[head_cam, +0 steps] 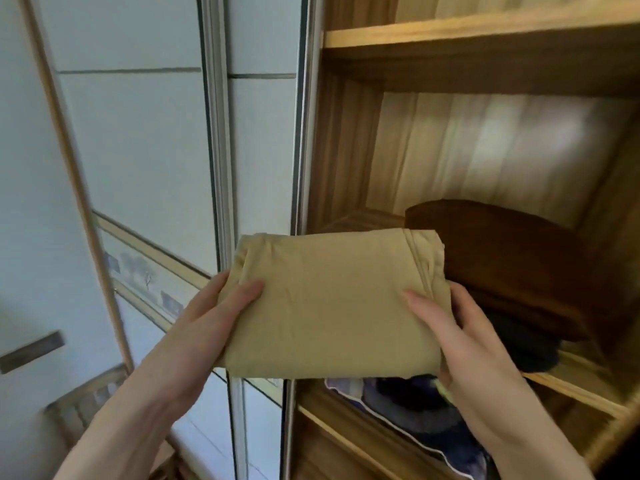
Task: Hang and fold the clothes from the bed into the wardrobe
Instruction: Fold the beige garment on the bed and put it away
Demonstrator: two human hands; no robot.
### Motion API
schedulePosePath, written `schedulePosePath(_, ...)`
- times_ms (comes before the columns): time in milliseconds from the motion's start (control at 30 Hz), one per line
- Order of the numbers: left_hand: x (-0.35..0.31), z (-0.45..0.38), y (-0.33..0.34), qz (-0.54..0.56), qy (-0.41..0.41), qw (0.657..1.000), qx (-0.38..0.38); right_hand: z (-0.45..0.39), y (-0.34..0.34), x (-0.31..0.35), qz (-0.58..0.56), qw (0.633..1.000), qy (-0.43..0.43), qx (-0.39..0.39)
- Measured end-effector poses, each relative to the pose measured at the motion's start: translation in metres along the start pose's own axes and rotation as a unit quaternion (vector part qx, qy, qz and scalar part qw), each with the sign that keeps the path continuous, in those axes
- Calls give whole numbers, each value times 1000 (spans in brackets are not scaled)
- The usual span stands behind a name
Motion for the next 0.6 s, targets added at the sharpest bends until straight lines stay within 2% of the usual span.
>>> schedulePosePath(300, -77, -43, 112, -18, 57, 994, 93, -44, -62, 88, 2, 995, -55, -83)
schedulePosePath(433, -90, -58, 167, -32, 56, 989, 134, -70, -91, 94, -12, 990, -34, -134)
schedulePosePath(600, -95, -78, 209, -20, 64, 988, 137, -92, -116, 88, -26, 986, -28, -160)
Point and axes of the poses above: each hand's wrist, its own z-axis away from the middle knuckle, its own y-axis out of the palm, x = y × z, the point moved 3 cm from there along -z, towards the middle knuckle, and after that the axes turned 8 degrees about -x, right-handed, at the moved point
